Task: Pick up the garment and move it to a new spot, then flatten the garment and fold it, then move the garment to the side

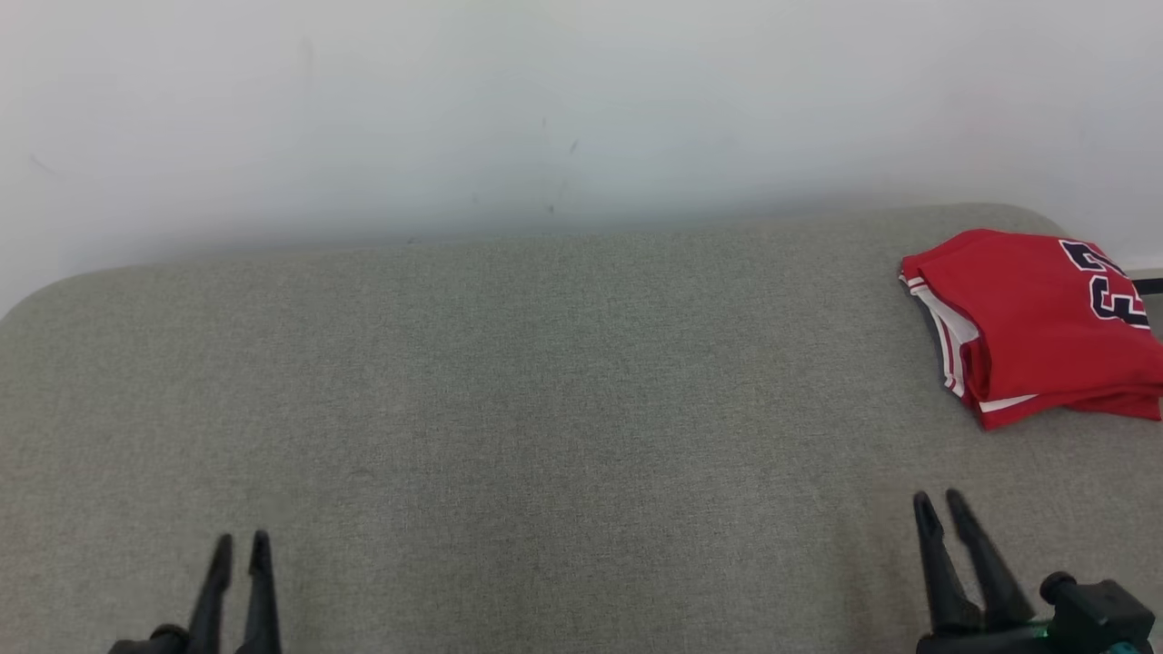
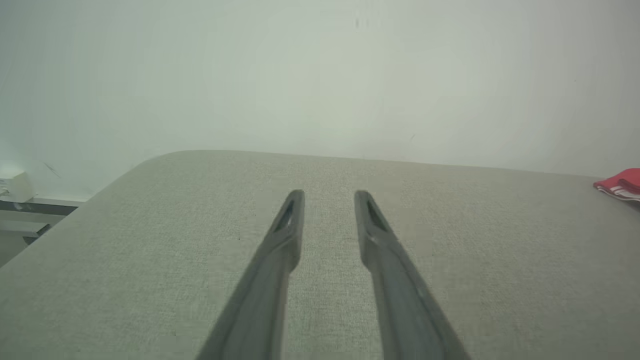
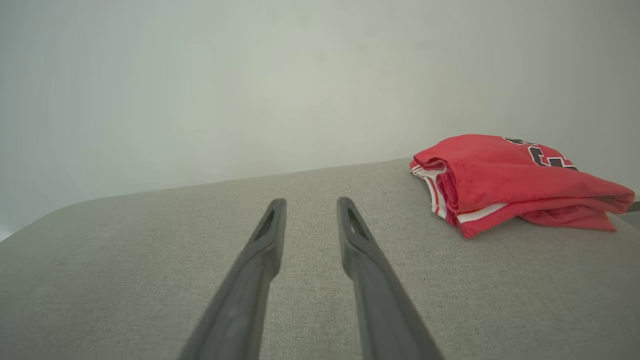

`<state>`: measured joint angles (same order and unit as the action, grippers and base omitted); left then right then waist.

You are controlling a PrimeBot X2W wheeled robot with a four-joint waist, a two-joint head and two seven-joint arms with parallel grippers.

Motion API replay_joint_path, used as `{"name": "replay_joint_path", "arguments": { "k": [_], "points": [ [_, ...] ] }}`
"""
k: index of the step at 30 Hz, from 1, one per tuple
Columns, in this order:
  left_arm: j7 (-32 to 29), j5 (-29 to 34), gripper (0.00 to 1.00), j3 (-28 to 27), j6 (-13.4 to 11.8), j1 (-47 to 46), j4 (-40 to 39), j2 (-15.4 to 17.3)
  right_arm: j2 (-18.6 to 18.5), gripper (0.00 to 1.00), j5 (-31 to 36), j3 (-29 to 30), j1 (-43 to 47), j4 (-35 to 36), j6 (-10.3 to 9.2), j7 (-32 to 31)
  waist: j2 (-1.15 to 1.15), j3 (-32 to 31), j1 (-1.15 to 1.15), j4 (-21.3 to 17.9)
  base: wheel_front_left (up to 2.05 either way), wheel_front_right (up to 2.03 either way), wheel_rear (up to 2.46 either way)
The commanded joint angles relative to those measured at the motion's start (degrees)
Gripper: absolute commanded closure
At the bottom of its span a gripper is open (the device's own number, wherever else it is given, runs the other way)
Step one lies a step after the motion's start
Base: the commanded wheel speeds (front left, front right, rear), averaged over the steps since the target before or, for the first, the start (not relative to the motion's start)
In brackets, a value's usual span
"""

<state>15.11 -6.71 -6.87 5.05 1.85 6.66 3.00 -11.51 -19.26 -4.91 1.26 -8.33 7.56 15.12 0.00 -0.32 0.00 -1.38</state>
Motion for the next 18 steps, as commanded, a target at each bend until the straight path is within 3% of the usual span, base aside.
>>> {"name": "replay_joint_path", "arguments": {
  "k": [1,3,18],
  "points": [
    [-0.2,-0.3,1.00,0.0,0.0,0.2,1.1,-0.2,0.3,1.00,-0.3,-0.1,0.4,-0.8,0.00,-0.1,0.00,0.0,0.00,0.0,0.00,0.00,0.00],
    [-0.3,-0.3,1.00,0.1,0.0,0.9,2.2,-0.5,0.6,1.00,-0.3,-0.3,1.1,-1.9,0.00,-0.1,0.00,0.0,0.00,0.0,0.00,0.00,0.00],
    [-4.7,-17.2,1.00,0.0,0.5,-1.2,3.4,-0.4,1.8,1.00,-15.1,1.6,-0.8,-2.6,-0.02,-4.0,0.00,0.0,0.00,0.2,0.00,0.00,0.00]
  ]
}}
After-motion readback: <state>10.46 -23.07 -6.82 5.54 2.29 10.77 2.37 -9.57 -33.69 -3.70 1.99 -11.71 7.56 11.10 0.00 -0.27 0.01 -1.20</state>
